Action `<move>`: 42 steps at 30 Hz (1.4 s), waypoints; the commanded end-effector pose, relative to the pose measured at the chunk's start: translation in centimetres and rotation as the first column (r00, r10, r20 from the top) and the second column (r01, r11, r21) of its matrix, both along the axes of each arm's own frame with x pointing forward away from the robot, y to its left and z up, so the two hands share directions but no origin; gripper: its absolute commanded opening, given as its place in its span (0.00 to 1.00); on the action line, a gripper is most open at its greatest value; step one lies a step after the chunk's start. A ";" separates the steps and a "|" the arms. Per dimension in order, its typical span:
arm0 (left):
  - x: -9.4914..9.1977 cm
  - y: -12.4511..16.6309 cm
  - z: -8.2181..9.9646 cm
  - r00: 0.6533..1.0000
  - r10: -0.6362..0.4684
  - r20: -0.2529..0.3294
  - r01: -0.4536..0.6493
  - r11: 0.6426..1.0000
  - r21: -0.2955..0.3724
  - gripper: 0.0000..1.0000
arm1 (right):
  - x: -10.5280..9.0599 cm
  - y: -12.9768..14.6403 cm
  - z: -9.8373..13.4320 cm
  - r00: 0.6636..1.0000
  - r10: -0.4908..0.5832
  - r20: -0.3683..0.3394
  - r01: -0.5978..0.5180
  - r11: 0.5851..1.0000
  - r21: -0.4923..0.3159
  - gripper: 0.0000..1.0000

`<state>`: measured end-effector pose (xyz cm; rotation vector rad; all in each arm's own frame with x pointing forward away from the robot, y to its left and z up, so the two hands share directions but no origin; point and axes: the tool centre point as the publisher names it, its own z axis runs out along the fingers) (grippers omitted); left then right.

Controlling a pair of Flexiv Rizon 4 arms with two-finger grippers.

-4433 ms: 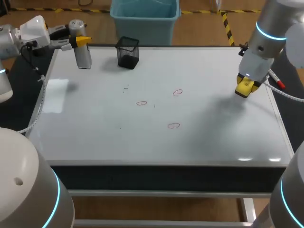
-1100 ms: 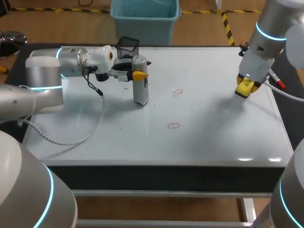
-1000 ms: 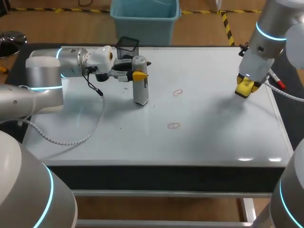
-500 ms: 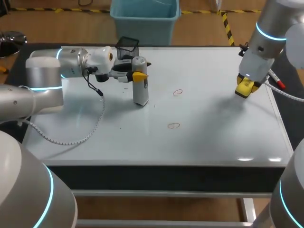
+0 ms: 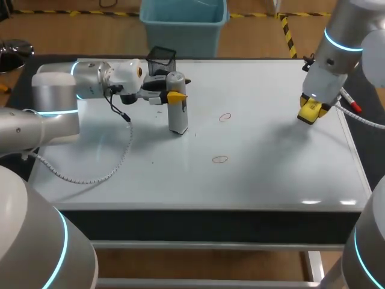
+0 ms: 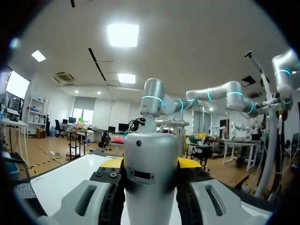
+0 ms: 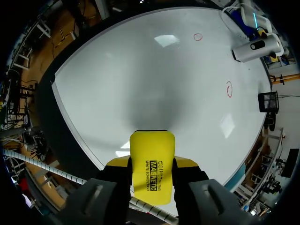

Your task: Pick up the inspection probe, press it on each red-marked spot on the whiteboard one by one, put down the probe, pick up the eraser, and wipe off all the red marks.

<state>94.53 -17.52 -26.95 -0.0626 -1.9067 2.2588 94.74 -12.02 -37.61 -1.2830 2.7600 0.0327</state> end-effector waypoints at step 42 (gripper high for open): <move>3.8 18.4 7.7 0.935 0.335 0.118 -0.343 0.938 0.052 0.00 | 0.1 0.0 0.0 1.000 0.002 -0.001 -0.002 1.000 -0.003 0.00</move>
